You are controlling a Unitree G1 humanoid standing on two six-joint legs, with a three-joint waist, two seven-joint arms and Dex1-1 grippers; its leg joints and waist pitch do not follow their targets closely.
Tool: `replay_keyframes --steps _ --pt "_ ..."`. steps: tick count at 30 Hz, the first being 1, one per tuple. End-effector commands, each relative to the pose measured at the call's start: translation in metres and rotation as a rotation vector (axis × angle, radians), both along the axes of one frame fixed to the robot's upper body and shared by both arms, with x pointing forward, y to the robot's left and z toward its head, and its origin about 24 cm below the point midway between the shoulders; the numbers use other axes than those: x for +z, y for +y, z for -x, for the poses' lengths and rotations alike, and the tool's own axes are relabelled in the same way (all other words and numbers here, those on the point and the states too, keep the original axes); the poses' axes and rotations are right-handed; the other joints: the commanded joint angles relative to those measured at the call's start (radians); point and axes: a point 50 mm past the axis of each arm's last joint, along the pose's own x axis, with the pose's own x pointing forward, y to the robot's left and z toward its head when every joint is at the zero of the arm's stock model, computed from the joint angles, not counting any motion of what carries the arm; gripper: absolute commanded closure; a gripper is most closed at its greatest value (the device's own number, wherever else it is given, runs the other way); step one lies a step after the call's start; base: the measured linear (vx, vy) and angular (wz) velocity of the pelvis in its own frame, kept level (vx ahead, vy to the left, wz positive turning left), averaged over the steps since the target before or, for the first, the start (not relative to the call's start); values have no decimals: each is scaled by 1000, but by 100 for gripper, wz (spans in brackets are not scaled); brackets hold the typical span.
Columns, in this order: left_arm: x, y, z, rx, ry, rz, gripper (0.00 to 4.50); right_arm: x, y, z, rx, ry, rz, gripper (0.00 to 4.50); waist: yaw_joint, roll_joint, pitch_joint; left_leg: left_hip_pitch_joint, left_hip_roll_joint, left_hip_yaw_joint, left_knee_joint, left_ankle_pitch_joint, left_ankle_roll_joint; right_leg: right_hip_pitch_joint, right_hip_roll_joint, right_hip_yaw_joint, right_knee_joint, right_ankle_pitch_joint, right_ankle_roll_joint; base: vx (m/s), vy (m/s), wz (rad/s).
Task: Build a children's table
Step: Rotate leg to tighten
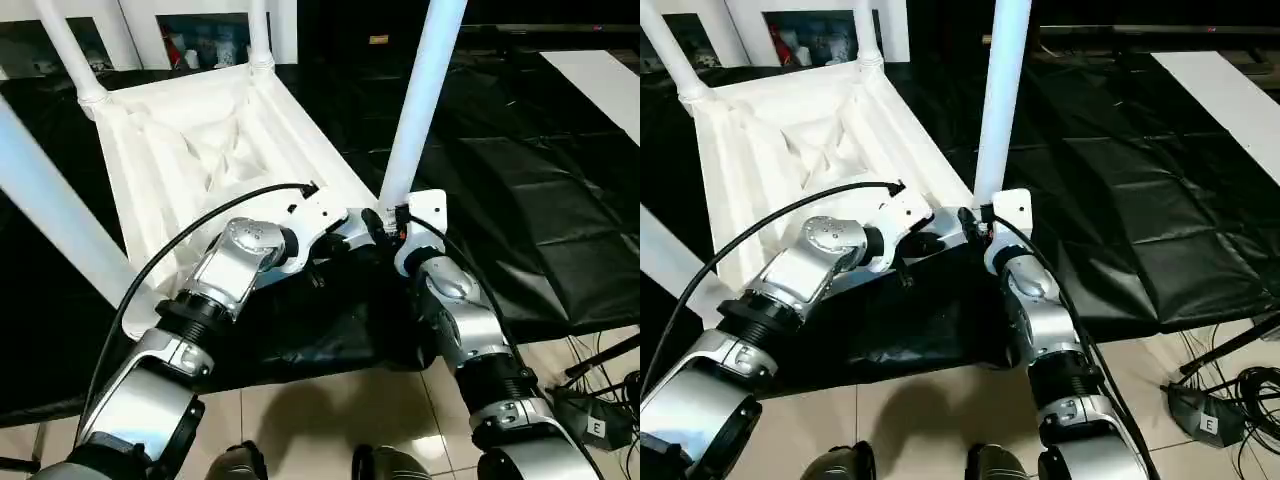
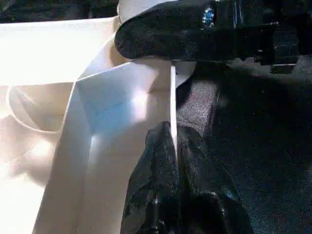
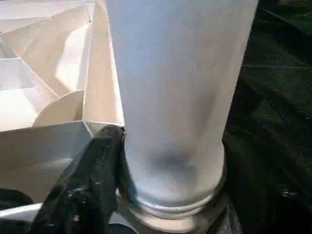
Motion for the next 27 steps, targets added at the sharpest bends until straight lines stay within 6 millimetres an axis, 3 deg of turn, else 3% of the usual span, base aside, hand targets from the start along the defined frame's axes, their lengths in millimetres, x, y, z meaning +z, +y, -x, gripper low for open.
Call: replay_keyframes --steps 1,2,7,8,11,13,15,17,21,23,25,27 --pt "-26 -5 10 -30 80 -65 450 1 24 8 149 -8 -18 107 -2 -6 -58 17 28 -20 -67 -281 31 33 -70 47 -99 -356 -147 0 0 0" --pt "-26 -4 11 -36 77 -70 450 3 21 8 148 -17 -18 78 -1 -7 -59 17 29 -20 -67 -269 34 34 -71 47 -98 -346 -150 0 0 0" --pt "-23 8 13 -60 60 -83 450 19 0 8 208 -61 34 40 -1 -12 -62 12 31 -17 -66 -222 53 38 -69 46 -91 -290 -161 0 0 0" --pt "-22 14 14 -76 52 -87 450 23 -8 10 260 -57 66 30 -2 -17 -59 11 30 -17 -66 -215 58 42 -67 45 -91 -279 -164 0 0 0" --pt "-20 25 21 -140 68 -90 450 25 -28 21 447 -6 152 8 -1 -18 -60 5 31 -19 -64 -193 73 47 -69 44 -86 -254 -165 0 0 0" --pt "-19 31 28 -208 84 -94 450 26 -40 26 529 9 223 8 1 -15 -63 10 35 -17 -60 -171 84 47 -69 48 -81 -202 -185 35 -2 0" --pt "-17 36 37 -270 133 -61 450 30 -51 27 558 -1 285 8 0 -15 -68 10 33 -11 -54 -118 102 48 -65 48 -68 -84 -229 26 -2 1" --pt "-13 42 49 -398 154 -55 450 36 -61 28 598 -6 296 8 -3 -17 -73 5 32 -10 -49 -87 125 54 -65 48 -56 -6 -252 0 0 0" --pt "-10 48 58 -466 184 -58 450 42 -61 33 688 -4 275 8 -1 -12 -77 9 36 -9 -45 -50 151 55 -63 47 -45 81 -277 0 0 0" --pt "-7 52 60 -464 173 -66 450 43 -58 42 800 22 274 8 5 -10 -79 10 39 -6 -39 0 183 50 -57 47 -34 178 -298 0 0 0" --pt "-6 55 61 -463 173 -70 450 41 -55 48 876 42 277 8 6 -10 -76 8 40 -7 -39 -10 185 50 -60 46 -34 163 -302 0 0 0" --pt "-4 57 62 -468 176 -71 450 36 -52 51 918 59 287 8 6 -10 -72 9 40 -8 -42 -65 160 49 -65 45 -44 62 -292 0 0 0"
